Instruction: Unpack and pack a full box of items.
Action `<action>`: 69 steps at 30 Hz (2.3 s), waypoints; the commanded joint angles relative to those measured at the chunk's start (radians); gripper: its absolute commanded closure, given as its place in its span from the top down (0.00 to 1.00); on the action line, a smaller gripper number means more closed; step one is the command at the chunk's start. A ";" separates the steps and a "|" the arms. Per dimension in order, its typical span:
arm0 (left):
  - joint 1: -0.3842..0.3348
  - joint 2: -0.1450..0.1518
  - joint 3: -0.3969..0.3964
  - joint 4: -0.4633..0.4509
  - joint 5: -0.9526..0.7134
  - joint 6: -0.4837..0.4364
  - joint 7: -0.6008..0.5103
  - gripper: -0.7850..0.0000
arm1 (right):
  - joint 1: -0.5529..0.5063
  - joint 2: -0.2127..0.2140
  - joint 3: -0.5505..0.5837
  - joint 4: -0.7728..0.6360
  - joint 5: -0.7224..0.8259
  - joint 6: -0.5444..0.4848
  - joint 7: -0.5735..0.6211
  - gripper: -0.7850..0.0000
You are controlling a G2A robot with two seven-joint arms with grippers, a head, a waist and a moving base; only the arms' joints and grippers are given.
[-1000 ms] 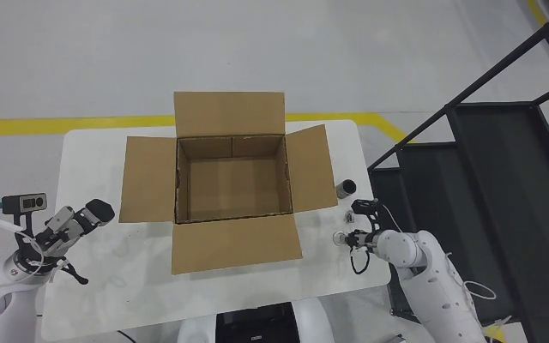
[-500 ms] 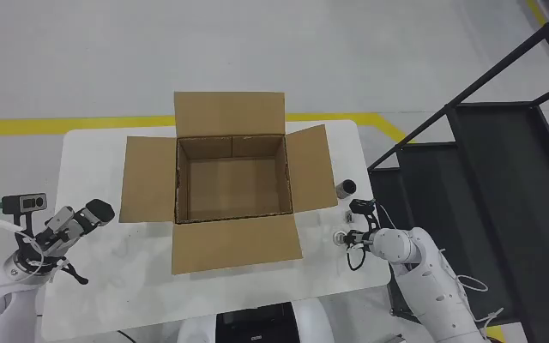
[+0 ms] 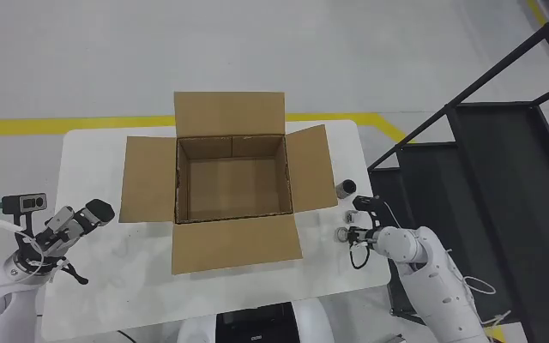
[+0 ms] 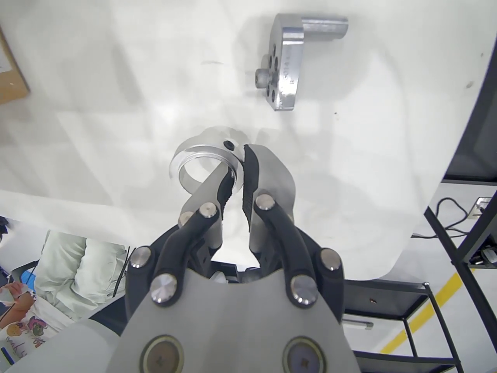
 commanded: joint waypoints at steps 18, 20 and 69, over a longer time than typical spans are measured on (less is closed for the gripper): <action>0.000 0.000 0.000 0.000 0.000 0.000 0.000 1.00 | -0.243 0.032 0.395 -0.556 0.365 -0.344 -0.113 0.00; 0.000 0.000 0.000 0.000 0.000 0.000 0.000 1.00 | -0.213 0.035 0.363 -0.597 0.350 -0.328 -0.102 0.00; 0.000 0.000 0.000 0.000 0.000 0.000 0.000 1.00 | 1.010 -0.255 -1.029 0.383 -0.206 0.331 0.142 0.00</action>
